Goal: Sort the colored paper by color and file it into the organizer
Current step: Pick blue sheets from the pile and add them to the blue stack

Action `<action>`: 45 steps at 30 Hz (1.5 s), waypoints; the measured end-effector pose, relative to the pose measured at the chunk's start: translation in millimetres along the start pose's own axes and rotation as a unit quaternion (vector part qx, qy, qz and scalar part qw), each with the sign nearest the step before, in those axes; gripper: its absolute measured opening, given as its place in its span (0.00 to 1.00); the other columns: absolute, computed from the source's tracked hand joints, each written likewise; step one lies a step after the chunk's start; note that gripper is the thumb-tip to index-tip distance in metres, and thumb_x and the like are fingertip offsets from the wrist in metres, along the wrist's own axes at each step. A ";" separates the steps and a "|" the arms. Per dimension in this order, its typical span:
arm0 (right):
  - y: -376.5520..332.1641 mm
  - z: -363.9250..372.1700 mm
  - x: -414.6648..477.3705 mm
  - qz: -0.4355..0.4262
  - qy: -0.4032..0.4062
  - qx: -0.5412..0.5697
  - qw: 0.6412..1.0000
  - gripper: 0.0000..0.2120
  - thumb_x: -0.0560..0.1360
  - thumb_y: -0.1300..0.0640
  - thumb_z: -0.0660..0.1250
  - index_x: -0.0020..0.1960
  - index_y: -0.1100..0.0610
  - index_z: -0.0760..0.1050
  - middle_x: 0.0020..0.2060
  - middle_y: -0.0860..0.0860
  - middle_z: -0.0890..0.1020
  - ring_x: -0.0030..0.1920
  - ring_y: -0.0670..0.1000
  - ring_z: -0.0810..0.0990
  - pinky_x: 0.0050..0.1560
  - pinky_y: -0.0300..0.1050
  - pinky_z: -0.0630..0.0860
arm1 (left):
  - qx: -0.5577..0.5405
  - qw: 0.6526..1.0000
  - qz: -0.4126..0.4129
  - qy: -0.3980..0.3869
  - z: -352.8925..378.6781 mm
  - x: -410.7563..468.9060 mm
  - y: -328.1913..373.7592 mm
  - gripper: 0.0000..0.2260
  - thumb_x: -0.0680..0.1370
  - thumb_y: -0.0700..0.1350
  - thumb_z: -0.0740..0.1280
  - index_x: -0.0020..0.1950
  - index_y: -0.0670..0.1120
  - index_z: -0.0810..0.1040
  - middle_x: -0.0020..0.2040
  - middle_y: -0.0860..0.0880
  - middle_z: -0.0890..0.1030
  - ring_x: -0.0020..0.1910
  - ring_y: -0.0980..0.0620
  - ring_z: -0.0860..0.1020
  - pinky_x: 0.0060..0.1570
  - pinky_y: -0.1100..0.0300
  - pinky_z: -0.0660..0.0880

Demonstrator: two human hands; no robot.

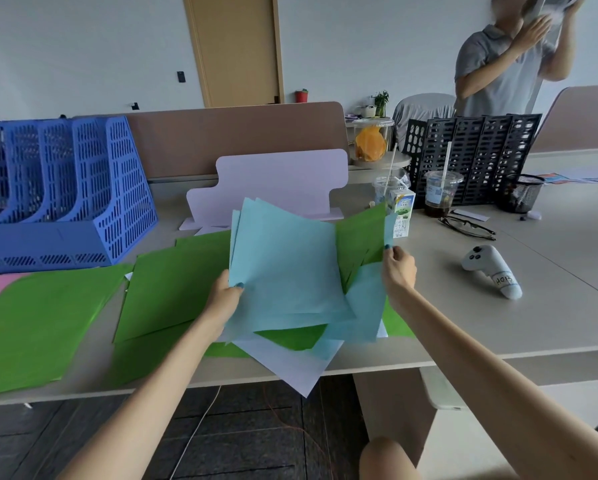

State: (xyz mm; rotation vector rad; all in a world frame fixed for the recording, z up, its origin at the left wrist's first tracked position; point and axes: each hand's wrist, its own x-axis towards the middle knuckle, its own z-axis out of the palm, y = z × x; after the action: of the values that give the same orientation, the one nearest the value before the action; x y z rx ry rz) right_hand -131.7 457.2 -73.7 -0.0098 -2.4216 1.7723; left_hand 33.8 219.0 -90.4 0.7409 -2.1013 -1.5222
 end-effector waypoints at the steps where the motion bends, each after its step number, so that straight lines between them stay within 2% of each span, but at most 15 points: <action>1: 1.4 1.2 1.2 0.022 -0.022 0.038 0.999 0.14 0.79 0.60 0.56 0.34 0.57 0.64 0.30 0.54 0.68 0.35 0.53 0.66 0.34 0.45 0.62 | -0.005 1.000 -0.005 0.007 -0.4 -0.2 -1.4 0.17 0.80 0.34 0.55 0.66 0.45 0.71 0.60 0.52 0.75 0.57 0.51 0.72 0.53 0.58 0.66; 6: 5.1 13.5 -2.9 0.091 -0.195 0.079 0.973 0.07 0.78 0.64 0.62 0.44 0.61 0.77 0.36 0.55 0.77 0.34 0.53 0.76 0.29 0.39 0.77 | -0.012 0.999 -0.021 0.021 -7.3 3.6 -7.0 0.17 0.80 0.35 0.56 0.67 0.46 0.71 0.61 0.50 0.76 0.58 0.49 0.74 0.53 0.57 0.68; 9: -2.6 20.6 -8.8 0.082 -0.208 0.056 0.973 0.10 0.76 0.65 0.62 0.54 0.65 0.79 0.33 0.53 0.73 0.33 0.50 0.70 0.33 0.41 0.68 | -0.015 0.999 -0.015 0.027 -12.3 4.8 -7.7 0.17 0.80 0.35 0.56 0.66 0.46 0.72 0.62 0.50 0.77 0.59 0.49 0.74 0.55 0.56 0.68; 11: -9.0 23.1 -8.5 0.093 -0.192 0.063 0.975 0.12 0.76 0.65 0.61 0.57 0.67 0.77 0.39 0.52 0.72 0.37 0.50 0.67 0.37 0.42 0.64 | -0.013 0.999 -0.011 0.034 -13.8 5.0 -6.5 0.17 0.79 0.34 0.56 0.66 0.45 0.72 0.61 0.50 0.77 0.58 0.49 0.74 0.54 0.57 0.68; 14: -14.3 23.8 -9.5 0.103 -0.175 0.066 0.977 0.07 0.75 0.65 0.60 0.45 0.61 0.77 0.38 0.52 0.70 0.35 0.50 0.64 0.36 0.41 0.61 | -0.004 0.999 -0.010 0.034 -14.4 3.5 -4.8 0.16 0.79 0.34 0.56 0.65 0.45 0.72 0.60 0.50 0.76 0.57 0.49 0.73 0.54 0.57 0.68; 16: -13.0 24.3 -10.1 0.102 -0.166 0.052 0.979 0.11 0.75 0.66 0.59 0.34 0.58 0.70 0.31 0.52 0.66 0.30 0.49 0.60 0.30 0.41 0.56 | 0.010 0.999 -0.009 0.032 -15.1 1.3 -4.9 0.16 0.79 0.34 0.56 0.65 0.45 0.71 0.59 0.51 0.75 0.56 0.50 0.73 0.53 0.58 0.67; 18: -10.4 22.8 -10.6 0.103 -0.167 0.057 0.979 0.15 0.73 0.67 0.60 0.30 0.56 0.66 0.28 0.51 0.64 0.29 0.49 0.58 0.29 0.41 0.54 | 0.027 0.999 -0.009 0.037 -17.0 -0.2 -6.5 0.15 0.80 0.34 0.55 0.64 0.45 0.71 0.58 0.50 0.75 0.55 0.49 0.73 0.51 0.58 0.67; 21: -11.9 22.3 -10.9 0.111 -0.188 0.087 0.972 0.13 0.71 0.70 0.59 0.34 0.55 0.70 0.30 0.52 0.66 0.31 0.49 0.60 0.32 0.40 0.56 | 0.042 0.998 -0.010 0.034 -20.9 -0.6 -10.5 0.15 0.80 0.35 0.55 0.65 0.45 0.71 0.60 0.49 0.75 0.56 0.49 0.73 0.51 0.58 0.68; 26: -15.7 25.1 -12.9 0.130 -0.211 0.143 0.958 0.18 0.70 0.76 0.55 0.42 0.58 0.77 0.37 0.53 0.76 0.38 0.52 0.72 0.38 0.40 0.67 | 0.049 0.998 -0.026 0.018 -22.9 -1.2 -17.2 0.16 0.80 0.36 0.55 0.67 0.46 0.69 0.62 0.49 0.75 0.57 0.49 0.73 0.52 0.57 0.69; 30: -19.9 23.6 -14.6 0.157 -0.212 0.186 0.947 0.17 0.71 0.77 0.55 0.49 0.60 0.75 0.36 0.54 0.77 0.35 0.52 0.74 0.44 0.46 0.73 | 0.053 0.998 -0.031 0.010 -23.2 -0.3 -20.9 0.17 0.80 0.36 0.55 0.67 0.47 0.70 0.63 0.49 0.75 0.58 0.48 0.74 0.54 0.55 0.71; 35: -17.1 21.8 -3.9 0.218 -0.164 0.157 0.949 0.10 0.69 0.77 0.61 0.36 0.64 0.70 0.33 0.57 0.73 0.31 0.54 0.71 0.33 0.45 0.70 | 0.063 0.998 -0.025 0.009 -23.1 -0.1 -22.3 0.17 0.80 0.37 0.55 0.67 0.47 0.69 0.63 0.49 0.75 0.59 0.49 0.74 0.54 0.55 0.71; 38: -10.6 27.3 9.8 0.243 -0.157 0.165 0.943 0.09 0.68 0.78 0.62 0.38 0.66 0.70 0.34 0.57 0.72 0.32 0.55 0.72 0.35 0.46 0.72 | 0.064 0.998 -0.023 0.004 -23.3 -0.5 -21.2 0.16 0.80 0.37 0.56 0.66 0.47 0.69 0.62 0.49 0.75 0.57 0.49 0.74 0.52 0.56 0.70; 40: -8.2 33.8 13.6 0.257 -0.170 0.161 0.937 0.09 0.68 0.77 0.63 0.39 0.64 0.71 0.35 0.56 0.72 0.31 0.53 0.71 0.31 0.42 0.73 | 0.059 0.998 -0.022 0.000 -23.7 -0.7 -20.0 0.15 0.80 0.37 0.57 0.65 0.46 0.70 0.60 0.49 0.76 0.55 0.49 0.74 0.49 0.57 0.70; 43: -17.1 33.3 -0.9 0.252 -0.183 0.129 0.942 0.11 0.70 0.72 0.65 0.36 0.60 0.68 0.30 0.53 0.67 0.27 0.49 0.64 0.18 0.31 0.63 | 0.064 0.998 0.020 0.011 -24.1 0.6 -19.4 0.10 0.79 0.39 0.61 0.60 0.44 0.70 0.58 0.46 0.78 0.51 0.48 0.77 0.46 0.55 0.73; 45: -18.2 32.0 -8.3 0.200 -0.177 0.076 0.961 0.13 0.70 0.69 0.65 0.32 0.58 0.65 0.27 0.52 0.65 0.26 0.49 0.61 0.20 0.34 0.57 | 0.096 0.993 0.064 0.033 -24.3 1.2 -18.5 0.11 0.79 0.40 0.63 0.61 0.44 0.69 0.57 0.46 0.79 0.46 0.48 0.78 0.44 0.54 0.75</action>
State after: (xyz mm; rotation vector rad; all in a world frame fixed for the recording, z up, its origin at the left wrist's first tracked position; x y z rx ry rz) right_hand -125.8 420.6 -66.8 -0.1962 -2.6623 2.3076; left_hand 51.1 196.1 -100.8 0.6968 -2.2225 -1.2242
